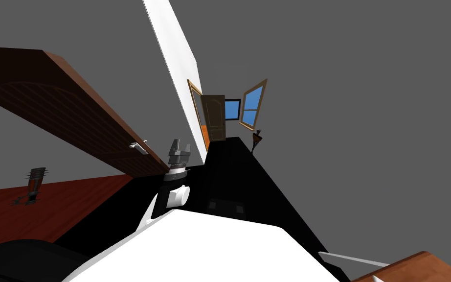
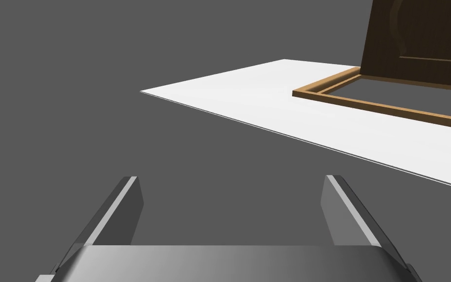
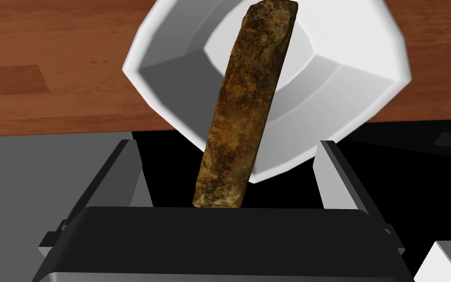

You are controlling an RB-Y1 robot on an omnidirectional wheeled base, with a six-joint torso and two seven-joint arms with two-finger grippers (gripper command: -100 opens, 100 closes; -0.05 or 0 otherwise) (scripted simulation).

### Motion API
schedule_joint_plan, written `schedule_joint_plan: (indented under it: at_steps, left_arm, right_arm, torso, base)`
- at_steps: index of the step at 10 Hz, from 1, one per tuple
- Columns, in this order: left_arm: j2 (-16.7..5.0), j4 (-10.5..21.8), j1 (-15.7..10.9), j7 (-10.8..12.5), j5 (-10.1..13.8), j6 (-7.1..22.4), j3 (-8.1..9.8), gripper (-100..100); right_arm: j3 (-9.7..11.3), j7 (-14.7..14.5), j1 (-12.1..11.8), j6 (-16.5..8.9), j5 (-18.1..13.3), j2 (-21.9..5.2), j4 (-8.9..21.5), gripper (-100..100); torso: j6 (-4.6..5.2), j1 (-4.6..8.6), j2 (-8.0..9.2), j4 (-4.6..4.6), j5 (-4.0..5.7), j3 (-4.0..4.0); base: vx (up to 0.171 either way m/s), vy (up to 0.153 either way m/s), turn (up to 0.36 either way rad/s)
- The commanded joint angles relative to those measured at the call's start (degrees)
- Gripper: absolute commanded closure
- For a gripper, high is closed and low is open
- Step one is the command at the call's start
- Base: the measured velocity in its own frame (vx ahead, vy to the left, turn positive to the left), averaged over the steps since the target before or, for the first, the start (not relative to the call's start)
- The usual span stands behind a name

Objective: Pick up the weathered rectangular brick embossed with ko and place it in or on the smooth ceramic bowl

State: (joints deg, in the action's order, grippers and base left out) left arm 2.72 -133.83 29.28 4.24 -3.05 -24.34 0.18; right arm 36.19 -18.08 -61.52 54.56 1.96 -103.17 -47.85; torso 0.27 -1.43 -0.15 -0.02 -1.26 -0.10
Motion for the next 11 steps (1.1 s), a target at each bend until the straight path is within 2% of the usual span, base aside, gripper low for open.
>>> schedule_joint_plan:
  at_steps: [1, 3, 4, 6, 7, 11]
  left_arm:
    - [0.0, 0.0, 0.0, 0.0, 0.0, 0.0, 0.0, 0]
    - [0.0, 0.0, 0.0, 0.0, 0.0, 0.0, 0.0, 0]
    - [0.0, 0.0, 0.0, 0.0, 0.0, 0.0, 0.0, 0]
    - [0.0, 0.0, 0.0, 0.0, 0.0, 0.0, 0.0, 0]
    - [0.0, 0.0, -0.01, 0.0, 0.0, 0.0, 0.0, 0]
    - [0.0, 0.0, -0.01, 0.0, 0.0, 0.0, 0.0, 0]
  right_arm:
    - [1.17, -2.86, -1.33, 1.11, 2.86, 1.27, 1.48, -100]
    - [1.17, -3.47, -1.33, 1.11, 3.02, 1.27, 1.48, -100]
    - [2.16, -6.01, -2.36, 2.37, 5.34, 2.36, 3.14, -100]
    - [2.03, -5.49, -2.09, 2.3, 4.81, 2.31, 3.07, -100]
    - [2.06, -5.75, -2.18, 2.29, 4.97, 2.31, 3.03, 0]
    - [2.05, -5.73, -2.17, 2.29, 4.95, 2.31, 3.03, 0]
  torso:
    - [0.0, 0.0, 0.0, 0.0, 0.0, 0.0]
    - [-0.01, -0.03, 0.01, 0.0, -0.02, 0.0]
    - [-0.01, -0.07, 0.11, 0.02, -0.03, 0.06]
    - [-0.01, -0.04, 0.08, 0.02, -0.02, 0.05]
    - [-0.01, -0.05, 0.14, 0.03, -0.02, 0.08]
    - [0.0, -0.06, 0.24, 0.05, -0.02, 0.14]
  base:
    - [0.075, -0.01, 0.036]
    - [0.038, -0.001, 0.008]
    - [0.036, 0.001, 0.034]
    - [0.031, -0.006, 0.013]
    - [0.0, 0.0, 0.0]
    - [0.0, 0.0, 0.0]
